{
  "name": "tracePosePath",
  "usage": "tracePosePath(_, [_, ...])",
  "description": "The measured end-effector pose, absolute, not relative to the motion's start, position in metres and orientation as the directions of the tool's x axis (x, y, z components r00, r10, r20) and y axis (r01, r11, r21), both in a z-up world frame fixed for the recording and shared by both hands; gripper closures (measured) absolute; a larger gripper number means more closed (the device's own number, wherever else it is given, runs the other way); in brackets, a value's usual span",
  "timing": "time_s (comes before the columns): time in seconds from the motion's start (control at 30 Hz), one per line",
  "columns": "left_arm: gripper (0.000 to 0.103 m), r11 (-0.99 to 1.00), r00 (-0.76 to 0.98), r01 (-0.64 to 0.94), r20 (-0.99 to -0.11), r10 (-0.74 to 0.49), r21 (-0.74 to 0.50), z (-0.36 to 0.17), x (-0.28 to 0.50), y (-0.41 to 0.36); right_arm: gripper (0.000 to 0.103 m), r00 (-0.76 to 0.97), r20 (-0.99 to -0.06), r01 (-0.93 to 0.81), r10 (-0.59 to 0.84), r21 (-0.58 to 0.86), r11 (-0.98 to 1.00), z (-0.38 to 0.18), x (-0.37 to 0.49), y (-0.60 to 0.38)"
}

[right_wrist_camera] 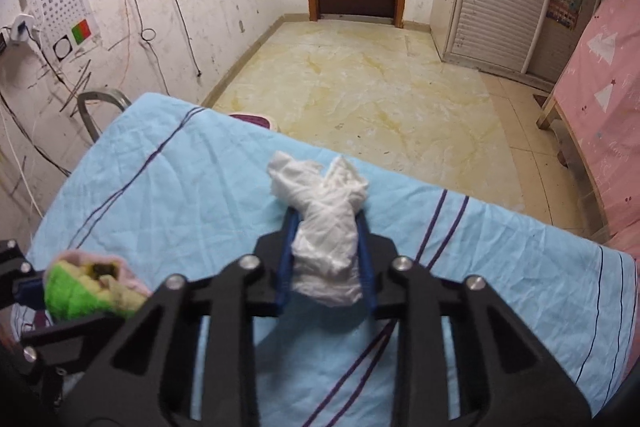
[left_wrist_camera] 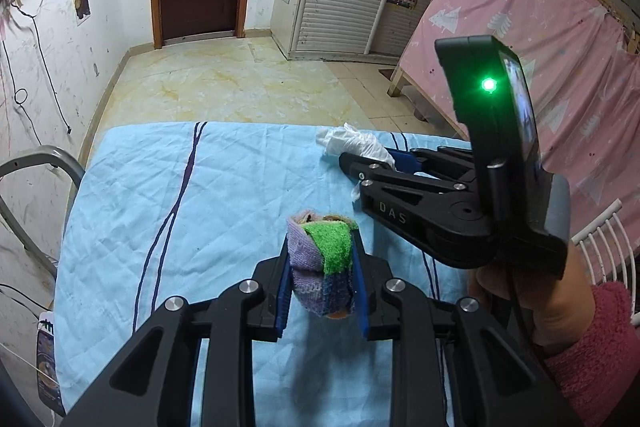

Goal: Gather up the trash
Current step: 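Grasp the knitted purple-green ball with the left tool while the right tool grasps the white tissue, then carry the knitted ball and white tissue to the yellow bin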

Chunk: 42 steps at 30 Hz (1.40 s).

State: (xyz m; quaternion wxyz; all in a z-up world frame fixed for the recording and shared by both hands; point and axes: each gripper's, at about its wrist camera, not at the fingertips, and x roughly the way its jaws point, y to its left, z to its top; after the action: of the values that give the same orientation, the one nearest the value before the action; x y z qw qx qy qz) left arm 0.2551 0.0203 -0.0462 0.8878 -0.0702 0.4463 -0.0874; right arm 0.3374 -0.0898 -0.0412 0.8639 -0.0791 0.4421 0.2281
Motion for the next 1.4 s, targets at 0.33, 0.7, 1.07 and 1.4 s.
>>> tracePosePath(0.33, [0.086, 0.979, 0.609, 0.087, -0.768, -0.198, -0.184, -0.033, 0.241, 0.016, 0.081, 0.561, -0.747, -0.443, 0.357, 0.093, 0.892, -0.015, 0.317, -0.112])
tracePosePath(0.7, [0.086, 0.980, 0.630, 0.124, -0.751, -0.198, -0.153, -0.014, 0.219, -0.014, 0.081, 0.629, -0.682, -0.392, 0.372, 0.135, 0.910, 0.021, 0.283, -0.164])
tracePosePath(1.07, [0.086, 0.971, 0.644, 0.223, -0.735, -0.213, -0.086, 0.005, 0.192, -0.086, 0.081, 0.716, -0.601, -0.313, 0.355, 0.179, 0.933, 0.052, 0.235, -0.243])
tracePosePath(1.4, [0.086, 0.946, 0.630, 0.323, -0.740, -0.237, -0.028, 0.010, 0.170, -0.160, 0.081, 0.787, -0.529, -0.231, 0.318, 0.226, 0.946, 0.064, 0.192, -0.314])
